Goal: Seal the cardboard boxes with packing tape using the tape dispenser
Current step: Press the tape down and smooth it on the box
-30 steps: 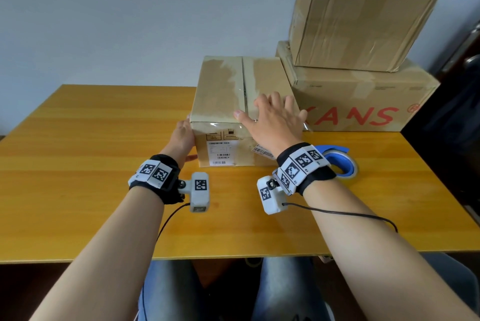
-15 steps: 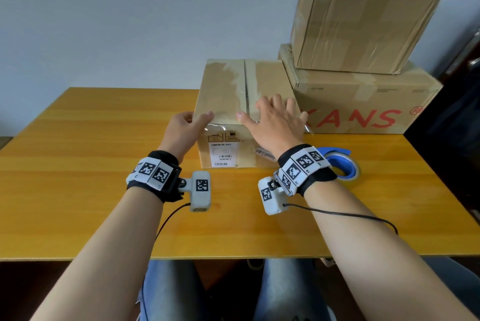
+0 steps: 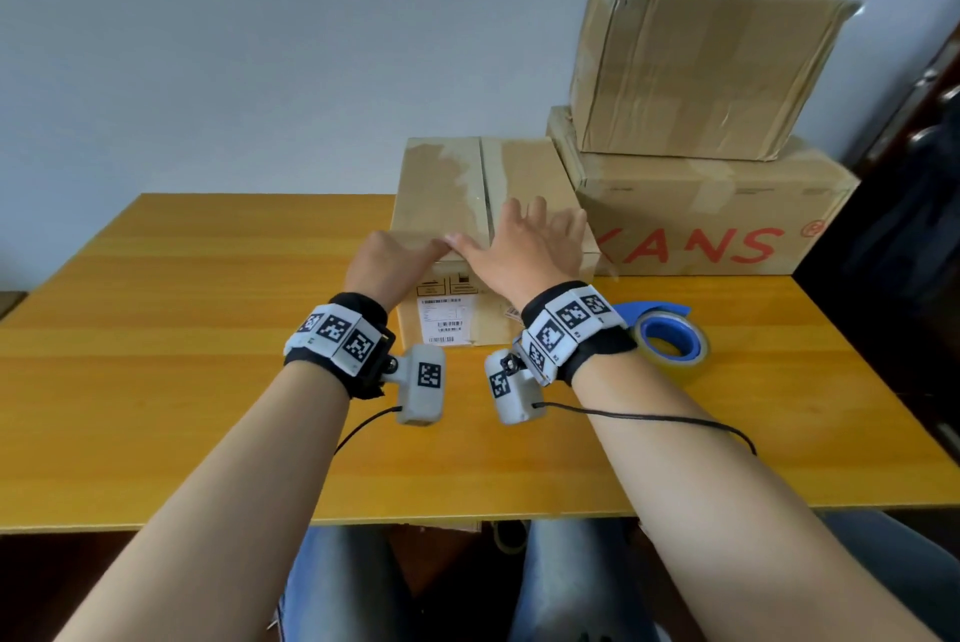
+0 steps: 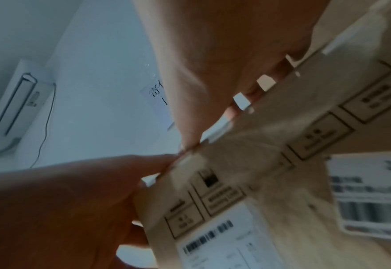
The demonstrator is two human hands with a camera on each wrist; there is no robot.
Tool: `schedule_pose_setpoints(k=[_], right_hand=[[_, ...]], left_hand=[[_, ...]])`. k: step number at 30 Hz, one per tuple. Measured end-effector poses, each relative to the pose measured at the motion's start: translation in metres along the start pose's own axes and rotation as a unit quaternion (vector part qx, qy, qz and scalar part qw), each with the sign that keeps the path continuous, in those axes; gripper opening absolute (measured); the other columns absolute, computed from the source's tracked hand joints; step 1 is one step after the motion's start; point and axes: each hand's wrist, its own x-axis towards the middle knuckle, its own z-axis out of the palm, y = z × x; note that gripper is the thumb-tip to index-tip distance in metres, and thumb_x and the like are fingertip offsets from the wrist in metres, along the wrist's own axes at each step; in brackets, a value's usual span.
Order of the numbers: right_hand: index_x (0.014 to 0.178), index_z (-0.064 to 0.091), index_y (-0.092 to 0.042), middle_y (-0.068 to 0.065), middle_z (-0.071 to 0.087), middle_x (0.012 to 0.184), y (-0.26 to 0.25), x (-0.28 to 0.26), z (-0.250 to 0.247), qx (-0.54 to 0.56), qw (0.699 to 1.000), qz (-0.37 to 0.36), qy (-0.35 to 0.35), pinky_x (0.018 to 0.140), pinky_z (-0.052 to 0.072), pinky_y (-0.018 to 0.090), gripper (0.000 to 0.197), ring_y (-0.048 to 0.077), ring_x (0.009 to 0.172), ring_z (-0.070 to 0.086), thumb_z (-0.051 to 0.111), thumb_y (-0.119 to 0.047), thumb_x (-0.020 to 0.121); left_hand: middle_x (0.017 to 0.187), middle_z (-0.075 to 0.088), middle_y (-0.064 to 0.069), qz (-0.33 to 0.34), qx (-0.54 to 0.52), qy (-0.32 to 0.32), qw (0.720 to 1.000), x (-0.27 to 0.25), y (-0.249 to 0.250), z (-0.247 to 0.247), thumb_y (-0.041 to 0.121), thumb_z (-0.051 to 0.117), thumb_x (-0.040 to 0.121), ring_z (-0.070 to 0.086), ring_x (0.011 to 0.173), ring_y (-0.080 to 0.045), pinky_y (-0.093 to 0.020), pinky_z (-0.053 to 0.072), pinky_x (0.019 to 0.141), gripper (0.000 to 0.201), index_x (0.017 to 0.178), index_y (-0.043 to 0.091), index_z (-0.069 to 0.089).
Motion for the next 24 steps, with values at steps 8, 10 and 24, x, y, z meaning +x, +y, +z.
schedule_pose_setpoints(k=[8,10,24], right_hand=[[0.13,0.052,-0.033,0.002,0.05,0.138,0.031,-0.007,0.004,0.063,0.997,0.015,0.04,0.116,0.018,0.062,0.08,0.036,0.131,0.04,0.034,-0.09,0.077],[0.136,0.048,-0.035,0.003,0.047,0.143,0.043,-0.009,0.004,0.083,0.995,0.042,0.037,0.114,0.022,0.062,0.086,0.037,0.131,0.041,0.033,-0.093,0.074],[0.145,0.049,-0.025,0.0,0.057,0.141,0.082,-0.016,0.006,0.312,0.94,0.13,0.045,0.098,0.049,0.043,0.067,0.024,0.127,0.054,0.056,-0.061,0.088]], left_hand=[[0.086,0.066,0.004,-0.008,-0.096,0.013,0.995,0.0,-0.006,0.001,0.046,0.073,0.086,0.059,0.071,-0.008,-0.021,0.039,0.053,0.04,0.106,0.014,0.061],[0.089,0.068,0.003,-0.006,-0.107,0.008,0.994,-0.001,-0.008,0.001,0.047,0.073,0.087,0.06,0.073,-0.009,-0.021,0.04,0.054,0.039,0.105,0.014,0.062],[0.088,0.071,0.003,0.007,-0.152,-0.001,0.988,-0.004,-0.014,-0.005,0.043,0.071,0.089,0.063,0.075,-0.009,-0.021,0.041,0.057,0.028,0.099,0.017,0.068]])
